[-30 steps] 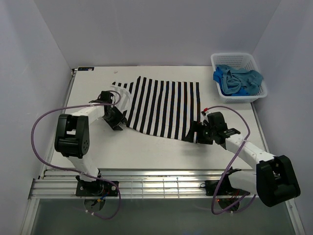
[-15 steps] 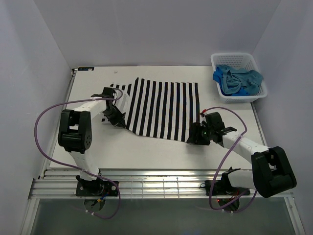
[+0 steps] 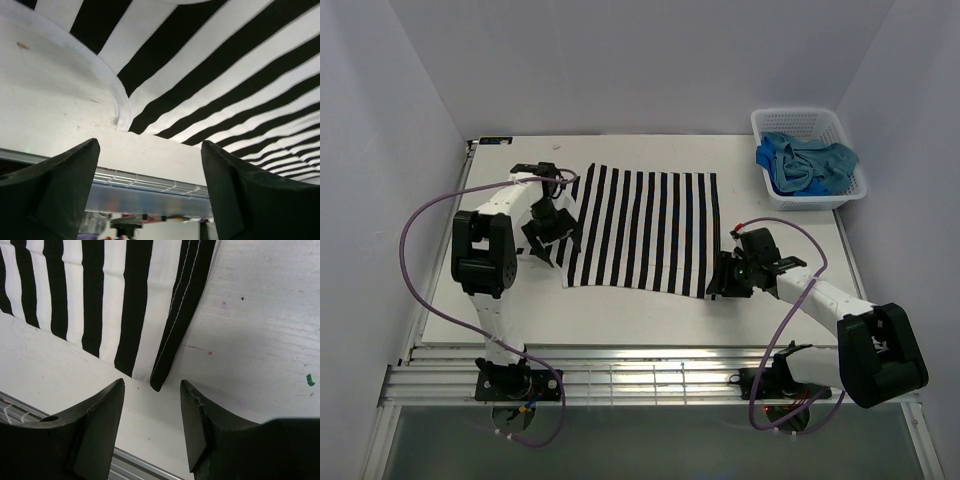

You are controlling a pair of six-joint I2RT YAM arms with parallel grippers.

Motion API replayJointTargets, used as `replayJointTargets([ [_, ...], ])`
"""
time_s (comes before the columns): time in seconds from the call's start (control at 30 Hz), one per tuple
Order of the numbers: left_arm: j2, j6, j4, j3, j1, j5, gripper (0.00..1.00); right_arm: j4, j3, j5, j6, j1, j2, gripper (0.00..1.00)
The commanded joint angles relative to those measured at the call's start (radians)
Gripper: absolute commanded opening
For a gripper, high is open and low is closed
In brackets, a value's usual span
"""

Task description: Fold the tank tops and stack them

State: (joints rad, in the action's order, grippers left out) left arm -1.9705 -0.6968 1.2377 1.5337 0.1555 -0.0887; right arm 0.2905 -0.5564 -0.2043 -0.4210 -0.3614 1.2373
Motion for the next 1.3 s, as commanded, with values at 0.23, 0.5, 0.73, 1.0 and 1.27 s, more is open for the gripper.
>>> replayJointTargets([
  [0.23,0.175,-0.021,-0.012,-0.183,0.012,0.023,0.98,0.006,-0.05,-0.004,0.031,-0.005,-0.042,0.59],
  [0.5,0.323,-0.089,-0.259,-0.474,0.015,-0.04,0.98,0.002,-0.027,0.005,0.001,-0.03,-0.061,0.59],
  [0.73,0.288,-0.119,-0.345,-0.512,0.015,-0.005,0.81,-0.033,0.009,0.023,-0.045,-0.059,-0.055,0.59],
  [1.0,0.214,-0.127,-0.379,-0.515,0.013,0.006,0.51,-0.031,0.015,0.046,-0.056,-0.067,-0.044,0.58],
  [1.27,0.228,-0.142,-0.408,-0.586,0.012,-0.022,0.0,-0.05,0.032,0.054,-0.076,-0.086,-0.033,0.57],
])
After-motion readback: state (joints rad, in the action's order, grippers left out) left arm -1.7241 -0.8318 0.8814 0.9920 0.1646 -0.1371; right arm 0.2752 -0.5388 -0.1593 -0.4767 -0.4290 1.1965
